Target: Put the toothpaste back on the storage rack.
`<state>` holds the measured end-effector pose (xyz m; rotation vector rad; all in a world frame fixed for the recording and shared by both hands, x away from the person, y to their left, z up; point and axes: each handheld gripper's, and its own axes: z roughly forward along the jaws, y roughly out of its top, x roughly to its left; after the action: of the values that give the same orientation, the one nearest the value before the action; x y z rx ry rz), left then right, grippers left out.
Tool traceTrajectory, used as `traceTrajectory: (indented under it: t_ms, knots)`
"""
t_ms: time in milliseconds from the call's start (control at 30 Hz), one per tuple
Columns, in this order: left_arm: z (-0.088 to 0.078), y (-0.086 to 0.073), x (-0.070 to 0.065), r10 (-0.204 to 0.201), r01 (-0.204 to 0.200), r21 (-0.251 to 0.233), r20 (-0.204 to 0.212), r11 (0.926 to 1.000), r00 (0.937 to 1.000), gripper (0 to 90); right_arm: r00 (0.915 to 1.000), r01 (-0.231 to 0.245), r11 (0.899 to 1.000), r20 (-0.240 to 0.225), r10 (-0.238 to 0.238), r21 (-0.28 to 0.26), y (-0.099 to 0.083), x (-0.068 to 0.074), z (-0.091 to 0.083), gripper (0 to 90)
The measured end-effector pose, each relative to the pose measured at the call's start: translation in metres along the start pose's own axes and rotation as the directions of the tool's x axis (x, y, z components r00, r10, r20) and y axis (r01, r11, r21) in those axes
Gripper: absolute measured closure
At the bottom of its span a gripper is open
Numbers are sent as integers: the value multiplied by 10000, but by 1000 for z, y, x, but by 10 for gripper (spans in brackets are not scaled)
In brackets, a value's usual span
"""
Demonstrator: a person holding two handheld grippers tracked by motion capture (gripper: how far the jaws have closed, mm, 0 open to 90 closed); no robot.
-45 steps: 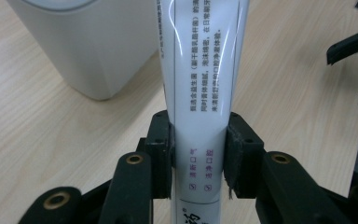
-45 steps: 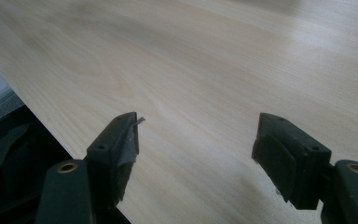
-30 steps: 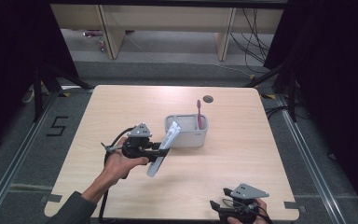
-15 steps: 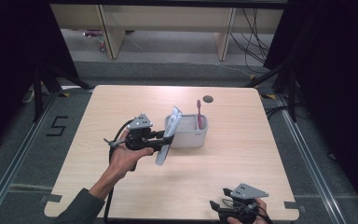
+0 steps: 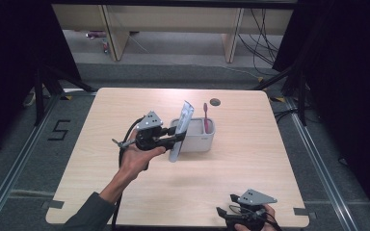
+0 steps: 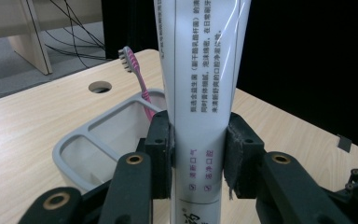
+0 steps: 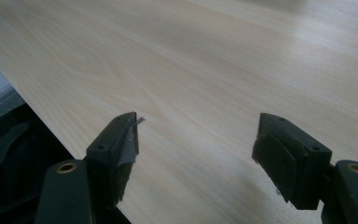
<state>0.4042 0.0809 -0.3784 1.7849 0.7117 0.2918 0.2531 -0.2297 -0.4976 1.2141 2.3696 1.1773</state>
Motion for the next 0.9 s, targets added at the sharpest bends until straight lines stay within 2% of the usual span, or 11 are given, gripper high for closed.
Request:
traceTrajectory:
  t_ms: [67,100,133,167,200,467,667,733,767,833,900]
  knots:
    - [4,3,1,0,0,-23,-86,10000,10000,660,10000,10,10000,15,-10,3,0,0,0,309]
    - [6,4,1,-44,44,-45,-72,10000,10000,660,9996,239,9997,133,-239,-36,0,-2,0,309]
    - [8,6,1,-65,64,-50,-111,10000,9999,660,10000,-20,10000,23,20,8,0,0,0,309]
    - [10,8,2,-68,67,-36,-134,10000,9999,660,10000,3,10000,27,-3,6,0,0,0,309]
    - [12,9,2,-31,30,-69,-149,10000,9999,660,9996,240,9997,124,-239,-42,0,-2,-1,309]
    - [22,18,6,-173,174,8,-259,9998,9995,660,9996,268,9996,61,-268,-79,0,-3,-1,309]
    - [26,29,8,140,-126,300,-488,9995,9987,658,9996,264,9997,96,-264,20,1,-2,-1,308]
    - [28,36,9,112,-98,280,-509,9996,9986,658,9998,200,9998,42,-200,23,1,-2,-1,309]
    - [29,40,9,150,-135,297,-525,9995,9985,658,10000,6,10000,-28,-6,78,1,-1,-1,309]
    - [31,46,9,290,-267,404,-599,9988,9978,658,9998,152,9999,-159,-151,40,2,-3,1,309]
    - [34,52,9,309,-284,382,-673,9989,9973,658,9995,320,9995,-42,-320,-16,2,-3,1,308]
